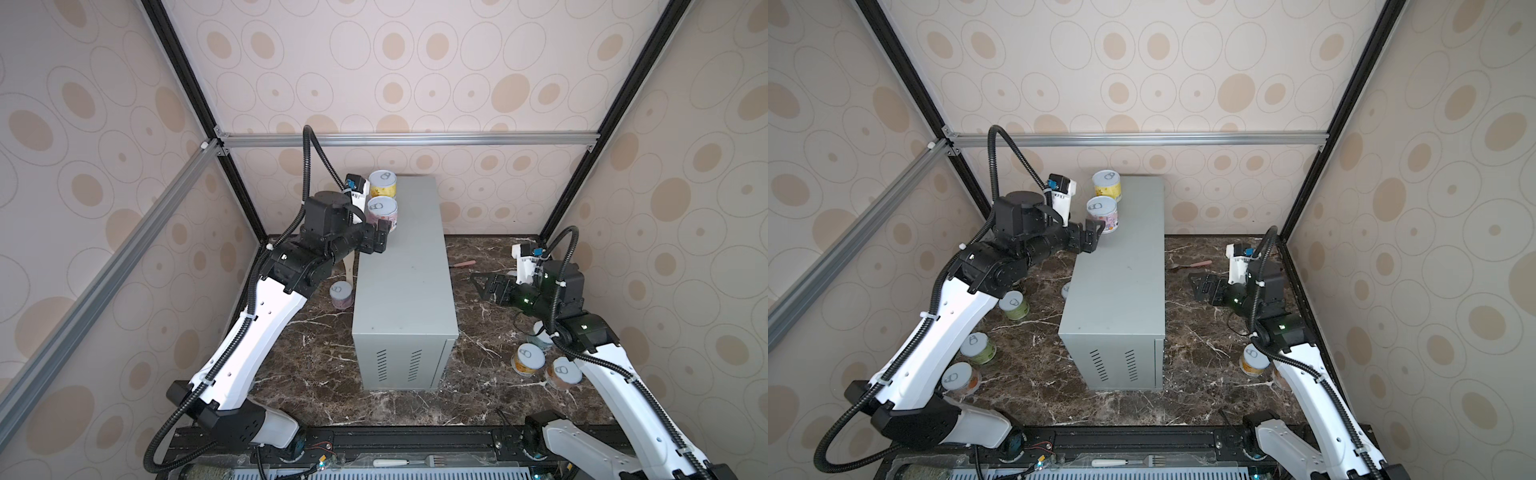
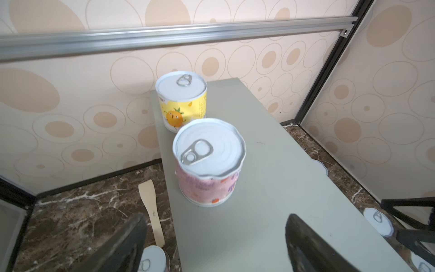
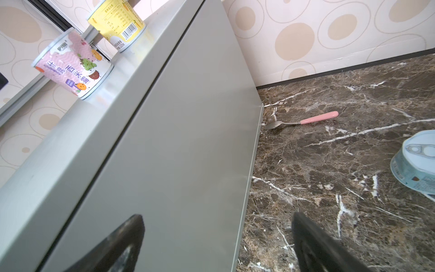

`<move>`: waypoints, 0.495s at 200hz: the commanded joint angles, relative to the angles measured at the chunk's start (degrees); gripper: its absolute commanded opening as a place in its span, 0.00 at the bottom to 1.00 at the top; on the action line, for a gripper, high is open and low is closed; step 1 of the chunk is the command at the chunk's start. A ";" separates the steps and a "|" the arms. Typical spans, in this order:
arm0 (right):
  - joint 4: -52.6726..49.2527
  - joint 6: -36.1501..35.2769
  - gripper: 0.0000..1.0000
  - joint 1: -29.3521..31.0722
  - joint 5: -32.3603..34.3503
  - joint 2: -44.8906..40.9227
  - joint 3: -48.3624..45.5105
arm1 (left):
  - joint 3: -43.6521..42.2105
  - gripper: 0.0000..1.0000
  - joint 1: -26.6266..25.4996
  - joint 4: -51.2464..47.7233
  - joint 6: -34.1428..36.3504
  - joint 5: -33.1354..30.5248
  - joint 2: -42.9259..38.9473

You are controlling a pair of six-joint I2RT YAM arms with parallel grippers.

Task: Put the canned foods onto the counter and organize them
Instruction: 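Lower the pink can onto the cabinet top and open the left gripper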

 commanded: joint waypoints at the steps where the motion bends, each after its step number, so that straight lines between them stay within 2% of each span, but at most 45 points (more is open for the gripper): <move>1: -0.79 1.02 1.00 0.43 0.56 -1.71 -2.47 | -6.56 0.86 -0.45 7.19 -0.73 2.09 -2.44; 24: -1.23 1.22 1.00 0.43 0.82 -2.59 -4.28 | -11.64 0.81 -0.45 11.14 -2.00 1.51 -4.66; 45: -1.25 1.39 1.00 0.43 0.64 -2.80 -5.07 | -14.24 0.80 -0.39 13.47 -2.90 0.48 -5.01; 77: -1.26 1.05 1.00 0.43 0.61 -2.64 -4.89 | -15.72 0.82 -0.45 15.87 -5.20 -2.49 -4.05; 99: -1.25 0.53 1.00 0.39 0.63 -2.04 -4.39 | -16.02 0.79 -0.29 18.05 -6.13 -3.86 -3.05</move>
